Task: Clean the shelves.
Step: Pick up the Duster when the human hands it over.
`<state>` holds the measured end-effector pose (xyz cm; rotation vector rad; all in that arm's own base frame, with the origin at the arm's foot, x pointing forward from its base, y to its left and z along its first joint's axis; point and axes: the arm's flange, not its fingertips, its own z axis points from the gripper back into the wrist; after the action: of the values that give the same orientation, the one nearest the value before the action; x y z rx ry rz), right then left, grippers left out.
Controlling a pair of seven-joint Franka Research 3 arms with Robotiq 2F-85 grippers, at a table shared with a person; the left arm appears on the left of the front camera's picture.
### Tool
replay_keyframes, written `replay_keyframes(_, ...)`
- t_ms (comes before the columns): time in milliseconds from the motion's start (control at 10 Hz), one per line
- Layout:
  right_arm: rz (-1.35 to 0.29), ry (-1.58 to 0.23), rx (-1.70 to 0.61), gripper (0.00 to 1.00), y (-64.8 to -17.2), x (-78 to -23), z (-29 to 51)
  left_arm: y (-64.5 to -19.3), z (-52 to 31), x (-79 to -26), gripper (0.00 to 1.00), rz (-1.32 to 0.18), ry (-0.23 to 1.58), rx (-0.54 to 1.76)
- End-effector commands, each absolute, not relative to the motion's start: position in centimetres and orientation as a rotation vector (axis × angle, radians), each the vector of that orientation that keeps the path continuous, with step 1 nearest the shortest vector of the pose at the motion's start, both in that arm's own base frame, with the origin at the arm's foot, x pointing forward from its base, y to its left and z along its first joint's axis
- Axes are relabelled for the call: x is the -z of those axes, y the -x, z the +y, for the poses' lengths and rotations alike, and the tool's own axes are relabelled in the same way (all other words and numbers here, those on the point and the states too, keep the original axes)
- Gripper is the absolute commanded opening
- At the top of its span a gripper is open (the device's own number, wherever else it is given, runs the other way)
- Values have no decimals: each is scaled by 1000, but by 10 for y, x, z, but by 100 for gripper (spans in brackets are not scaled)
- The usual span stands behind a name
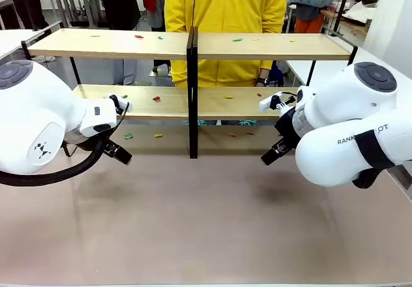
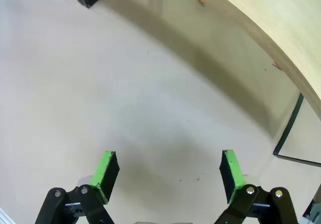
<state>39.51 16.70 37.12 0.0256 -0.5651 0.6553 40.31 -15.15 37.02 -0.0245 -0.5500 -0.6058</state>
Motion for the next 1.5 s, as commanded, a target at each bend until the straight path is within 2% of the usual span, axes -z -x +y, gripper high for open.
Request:
replay_keyframes(0, -565, -26, -655, 100, -395, -371, 167, -403, -152, -370, 100, -550, 24, 606)
replay_keyframes(1100, -565, -26, -655, 100, -395, -371, 167, -403, -152, -370, 100, -550, 25, 605)
replay_keyframes(1200, -565, -25, -656, 100, -395, -371, 167, -386, -151, -383, 100, -547, 45, 692)
replay_keyframes(1400, -580, -119, -651, 100, -353, -429, 141, -330, -126, -446, 100, -573, 198, 807)
